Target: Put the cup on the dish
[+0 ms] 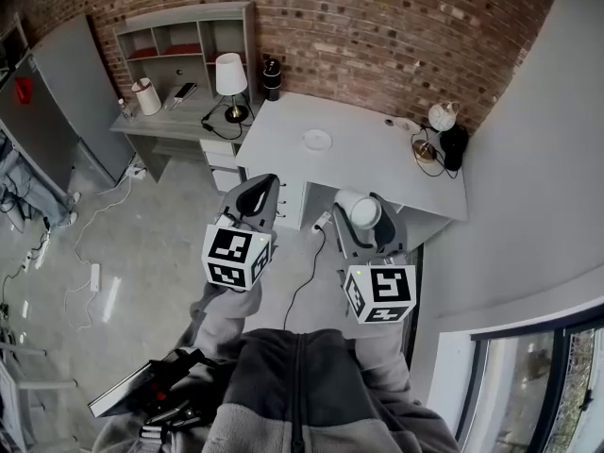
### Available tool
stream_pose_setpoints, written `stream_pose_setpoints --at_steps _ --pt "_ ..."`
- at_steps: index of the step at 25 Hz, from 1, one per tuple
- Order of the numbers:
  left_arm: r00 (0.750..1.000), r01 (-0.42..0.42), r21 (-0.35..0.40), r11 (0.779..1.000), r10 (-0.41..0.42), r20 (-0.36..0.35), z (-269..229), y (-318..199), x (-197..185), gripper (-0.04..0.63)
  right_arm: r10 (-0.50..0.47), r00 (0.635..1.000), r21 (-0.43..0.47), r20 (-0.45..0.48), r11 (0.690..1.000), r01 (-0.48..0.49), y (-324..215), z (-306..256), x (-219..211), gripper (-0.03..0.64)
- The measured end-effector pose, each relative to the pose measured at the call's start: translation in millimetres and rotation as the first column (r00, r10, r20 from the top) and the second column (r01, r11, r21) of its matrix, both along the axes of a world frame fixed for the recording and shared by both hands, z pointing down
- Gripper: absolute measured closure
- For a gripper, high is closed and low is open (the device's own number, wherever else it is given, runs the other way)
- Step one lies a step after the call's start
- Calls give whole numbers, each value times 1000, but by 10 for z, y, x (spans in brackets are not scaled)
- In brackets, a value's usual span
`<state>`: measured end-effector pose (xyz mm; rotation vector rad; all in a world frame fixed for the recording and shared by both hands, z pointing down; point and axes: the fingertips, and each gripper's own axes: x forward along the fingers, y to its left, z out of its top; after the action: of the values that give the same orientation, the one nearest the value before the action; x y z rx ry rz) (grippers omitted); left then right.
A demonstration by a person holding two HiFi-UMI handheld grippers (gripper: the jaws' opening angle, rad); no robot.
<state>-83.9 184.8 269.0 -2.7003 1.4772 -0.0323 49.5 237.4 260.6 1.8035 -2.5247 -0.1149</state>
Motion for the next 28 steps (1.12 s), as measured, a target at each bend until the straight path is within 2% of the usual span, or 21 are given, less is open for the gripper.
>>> stream_pose_setpoints --at_steps 10,28 --pt "1000 19 -16 1000 -19 8 94 46 64 591 -14 1000 -28 14 1000 14 54 131 116 351" --pt "999 19 -59 998 -18 27 382 175 433 591 -55 998 -63 -6 996 54 190 406 377 351"
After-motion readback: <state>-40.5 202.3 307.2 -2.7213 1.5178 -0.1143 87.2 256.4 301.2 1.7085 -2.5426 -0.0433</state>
